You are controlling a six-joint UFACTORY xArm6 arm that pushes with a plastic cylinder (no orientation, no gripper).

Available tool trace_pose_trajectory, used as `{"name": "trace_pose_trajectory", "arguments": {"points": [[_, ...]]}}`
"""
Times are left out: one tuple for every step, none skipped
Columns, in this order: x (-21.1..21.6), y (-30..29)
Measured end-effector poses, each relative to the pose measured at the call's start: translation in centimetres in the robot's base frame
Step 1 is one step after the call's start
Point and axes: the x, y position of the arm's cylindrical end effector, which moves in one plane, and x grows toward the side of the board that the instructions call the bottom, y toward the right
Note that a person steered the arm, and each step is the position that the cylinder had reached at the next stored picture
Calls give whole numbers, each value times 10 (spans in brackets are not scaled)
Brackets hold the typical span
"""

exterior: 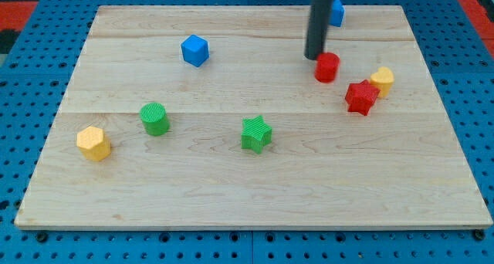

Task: Move the yellow hexagon to the bottom side of the red star

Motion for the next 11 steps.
{"name": "trace_pose_trajectory", "arguments": {"points": [[6,-32],[28,-180],[28,-275],[29,-294],[110,-330],[163,-404],[204,-363],[191,-307],[173,-261],[186,-230],[186,-188]]}}
